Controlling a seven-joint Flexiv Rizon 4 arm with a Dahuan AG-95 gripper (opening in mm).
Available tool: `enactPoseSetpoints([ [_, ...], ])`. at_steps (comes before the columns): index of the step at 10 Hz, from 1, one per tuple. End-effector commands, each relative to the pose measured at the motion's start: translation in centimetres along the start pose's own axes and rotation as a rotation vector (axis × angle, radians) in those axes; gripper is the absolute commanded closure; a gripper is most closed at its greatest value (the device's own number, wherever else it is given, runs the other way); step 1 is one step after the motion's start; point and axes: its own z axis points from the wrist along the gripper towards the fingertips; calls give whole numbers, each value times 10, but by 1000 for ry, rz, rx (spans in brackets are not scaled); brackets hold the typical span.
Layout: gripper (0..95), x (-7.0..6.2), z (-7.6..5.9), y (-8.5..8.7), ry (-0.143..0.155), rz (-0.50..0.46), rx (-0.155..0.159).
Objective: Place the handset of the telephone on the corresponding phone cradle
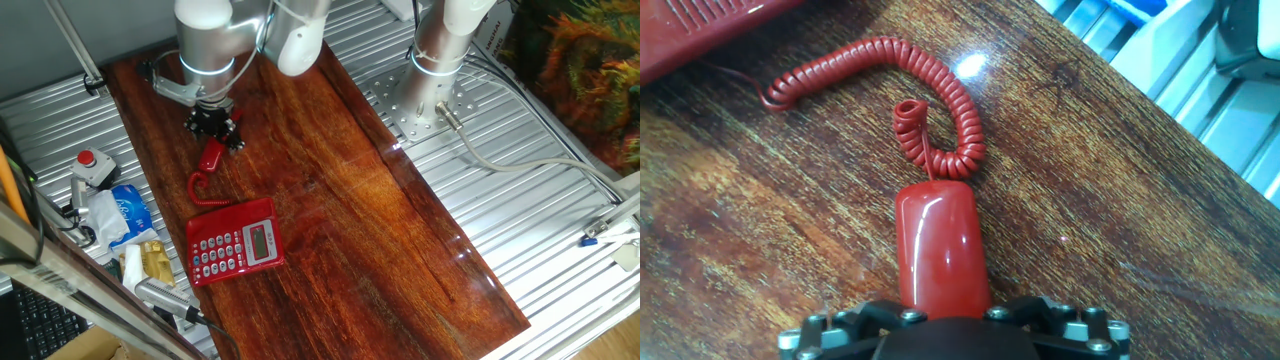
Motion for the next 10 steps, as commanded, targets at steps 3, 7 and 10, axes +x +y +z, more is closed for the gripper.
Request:
enactPoseSetpoints([
  [3, 950, 0, 0, 0, -2, 2, -1],
  [7, 950, 0, 0, 0, -3, 4, -2],
  [10, 950, 0, -6, -1, -3, 11, -6],
])
